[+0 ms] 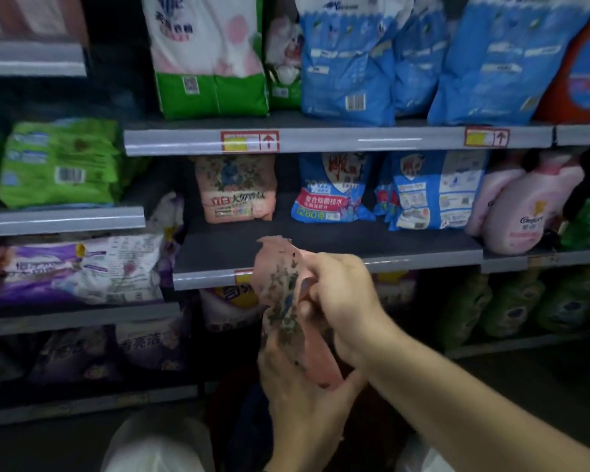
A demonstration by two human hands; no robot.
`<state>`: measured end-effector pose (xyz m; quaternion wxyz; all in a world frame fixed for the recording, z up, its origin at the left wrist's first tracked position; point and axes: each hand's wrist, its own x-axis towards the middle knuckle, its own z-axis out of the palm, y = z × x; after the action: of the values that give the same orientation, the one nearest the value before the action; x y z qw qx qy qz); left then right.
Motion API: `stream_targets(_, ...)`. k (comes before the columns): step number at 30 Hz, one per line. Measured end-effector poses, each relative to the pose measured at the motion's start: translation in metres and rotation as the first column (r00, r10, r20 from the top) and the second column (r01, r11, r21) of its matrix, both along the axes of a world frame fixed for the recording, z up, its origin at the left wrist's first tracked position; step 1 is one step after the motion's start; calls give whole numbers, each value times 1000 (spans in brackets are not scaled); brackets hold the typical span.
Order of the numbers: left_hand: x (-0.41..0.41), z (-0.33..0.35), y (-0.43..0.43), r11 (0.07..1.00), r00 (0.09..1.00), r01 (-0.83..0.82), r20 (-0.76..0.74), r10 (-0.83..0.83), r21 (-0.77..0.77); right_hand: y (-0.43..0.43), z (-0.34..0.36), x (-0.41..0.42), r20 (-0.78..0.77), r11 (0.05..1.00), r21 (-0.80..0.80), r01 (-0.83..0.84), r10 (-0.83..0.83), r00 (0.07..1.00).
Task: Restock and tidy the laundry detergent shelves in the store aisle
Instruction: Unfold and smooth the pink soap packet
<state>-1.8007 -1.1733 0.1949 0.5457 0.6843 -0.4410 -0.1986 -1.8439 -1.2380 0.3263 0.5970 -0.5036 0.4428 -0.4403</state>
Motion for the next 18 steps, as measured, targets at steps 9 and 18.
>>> stream_targets(9, 71, 28, -36, 992, 962, -107, -260, 86, -68, -15, -4, 26, -49, 930, -318, -185, 178, 983)
stream_targets(18, 159, 37, -76, 990, 896, 138, -423, -136, -25, -113, -94, -13, -467, 973, -17, -228, 194, 863)
